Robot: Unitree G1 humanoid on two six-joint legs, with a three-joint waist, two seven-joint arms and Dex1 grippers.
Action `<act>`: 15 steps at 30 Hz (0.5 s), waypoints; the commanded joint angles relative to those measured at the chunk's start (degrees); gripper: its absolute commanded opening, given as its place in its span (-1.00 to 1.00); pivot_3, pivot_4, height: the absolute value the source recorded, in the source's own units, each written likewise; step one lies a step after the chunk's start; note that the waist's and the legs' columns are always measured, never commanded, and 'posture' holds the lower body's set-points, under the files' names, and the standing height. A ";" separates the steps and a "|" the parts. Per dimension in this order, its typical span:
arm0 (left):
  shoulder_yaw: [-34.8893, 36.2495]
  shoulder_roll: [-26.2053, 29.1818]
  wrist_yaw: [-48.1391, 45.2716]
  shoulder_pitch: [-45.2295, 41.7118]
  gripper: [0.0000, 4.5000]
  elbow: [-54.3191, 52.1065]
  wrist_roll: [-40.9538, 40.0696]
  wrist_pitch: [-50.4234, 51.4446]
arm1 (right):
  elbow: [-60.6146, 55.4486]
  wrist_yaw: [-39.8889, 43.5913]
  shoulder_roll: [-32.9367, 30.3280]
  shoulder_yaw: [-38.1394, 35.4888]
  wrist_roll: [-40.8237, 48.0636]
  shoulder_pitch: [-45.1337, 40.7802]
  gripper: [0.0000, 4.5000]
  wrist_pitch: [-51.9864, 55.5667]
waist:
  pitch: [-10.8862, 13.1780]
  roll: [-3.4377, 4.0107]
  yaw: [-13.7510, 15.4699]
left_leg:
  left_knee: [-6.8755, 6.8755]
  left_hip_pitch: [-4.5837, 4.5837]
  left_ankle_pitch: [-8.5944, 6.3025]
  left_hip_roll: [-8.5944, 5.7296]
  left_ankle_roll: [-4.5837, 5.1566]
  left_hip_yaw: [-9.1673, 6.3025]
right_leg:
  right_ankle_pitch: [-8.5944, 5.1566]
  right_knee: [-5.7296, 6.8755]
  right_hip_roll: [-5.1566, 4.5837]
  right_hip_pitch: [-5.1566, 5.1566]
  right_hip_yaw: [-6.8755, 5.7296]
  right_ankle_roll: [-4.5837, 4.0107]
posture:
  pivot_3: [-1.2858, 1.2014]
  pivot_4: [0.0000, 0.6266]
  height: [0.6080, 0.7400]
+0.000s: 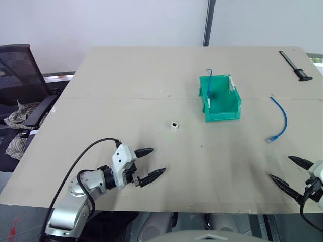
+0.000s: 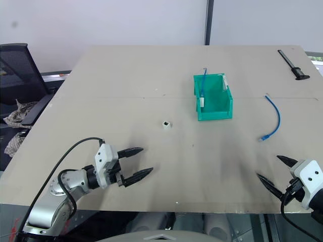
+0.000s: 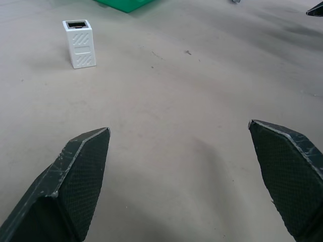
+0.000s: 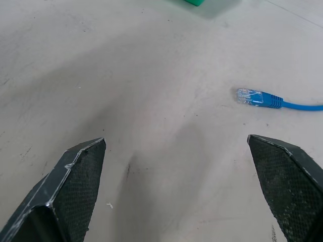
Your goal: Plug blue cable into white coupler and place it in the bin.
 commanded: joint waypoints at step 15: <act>-2.45 2.25 -3.39 -5.50 1.00 -10.39 -6.64 4.96 | 18.29 13.15 -27.67 13.95 -9.45 -28.92 0.43 0.68 | 0.28 0.04 -0.30 | 0.02 -0.02 0.01 0.21 0.00 0.49 | 0.20 -0.06 0.19 -0.07 0.03 -0.33 | 0.03 -0.52 0.83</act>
